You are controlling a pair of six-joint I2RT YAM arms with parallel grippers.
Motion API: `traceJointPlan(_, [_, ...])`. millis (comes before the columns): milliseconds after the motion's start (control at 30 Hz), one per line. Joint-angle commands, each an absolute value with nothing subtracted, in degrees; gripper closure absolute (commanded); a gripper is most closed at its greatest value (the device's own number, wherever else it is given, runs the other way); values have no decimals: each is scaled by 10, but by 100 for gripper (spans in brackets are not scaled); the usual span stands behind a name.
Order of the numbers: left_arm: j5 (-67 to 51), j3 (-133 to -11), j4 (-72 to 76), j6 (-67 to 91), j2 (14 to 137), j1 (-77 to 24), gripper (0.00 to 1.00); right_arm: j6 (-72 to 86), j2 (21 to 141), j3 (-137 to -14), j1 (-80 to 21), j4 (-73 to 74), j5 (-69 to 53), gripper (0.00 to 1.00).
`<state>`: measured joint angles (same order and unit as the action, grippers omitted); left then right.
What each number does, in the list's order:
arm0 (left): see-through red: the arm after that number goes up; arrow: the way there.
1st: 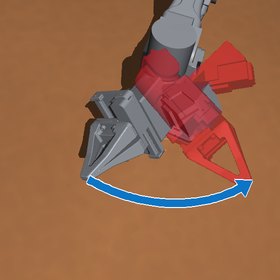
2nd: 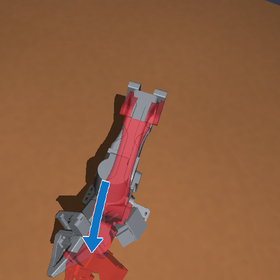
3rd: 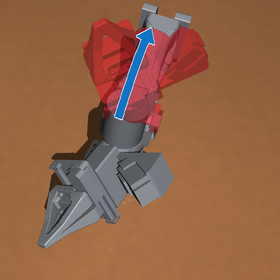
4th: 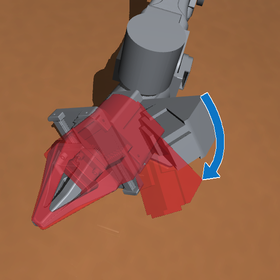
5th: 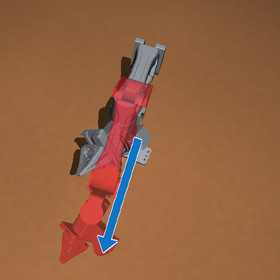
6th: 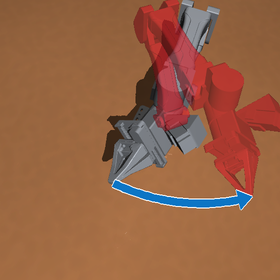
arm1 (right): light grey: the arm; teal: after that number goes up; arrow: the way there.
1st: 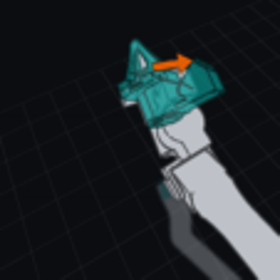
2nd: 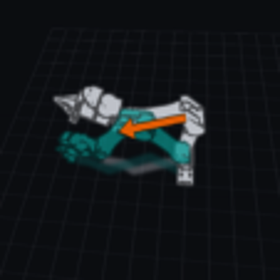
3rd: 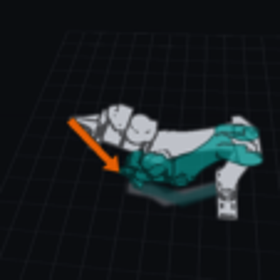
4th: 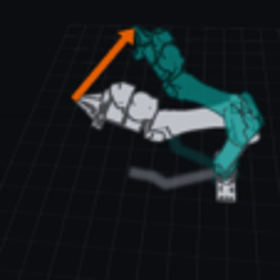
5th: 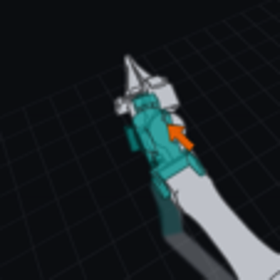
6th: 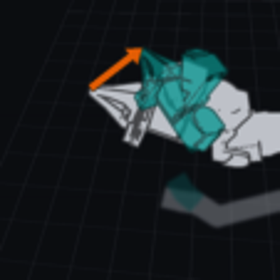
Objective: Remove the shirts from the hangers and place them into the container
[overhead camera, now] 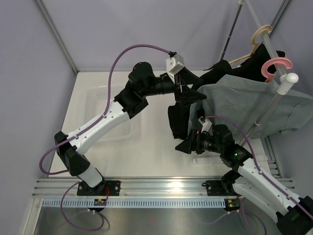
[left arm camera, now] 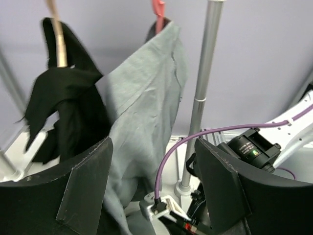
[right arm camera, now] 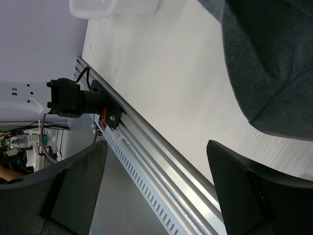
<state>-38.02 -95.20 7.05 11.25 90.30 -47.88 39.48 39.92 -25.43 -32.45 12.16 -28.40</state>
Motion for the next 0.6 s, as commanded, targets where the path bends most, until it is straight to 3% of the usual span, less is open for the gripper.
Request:
traceJointPlan(0, [-426,-1018,84,83,943,-488,28,403,390,-253,-336,101,-263,9])
traceJointPlan(333, [-432,-1216,-67,23,1080,-494,28,410,373,-272,-385,121,-229,9])
traceJointPlan(567, [-444,-1239,-68,40,1121,-494,31,403,406,-307,-445,131,-183,10])
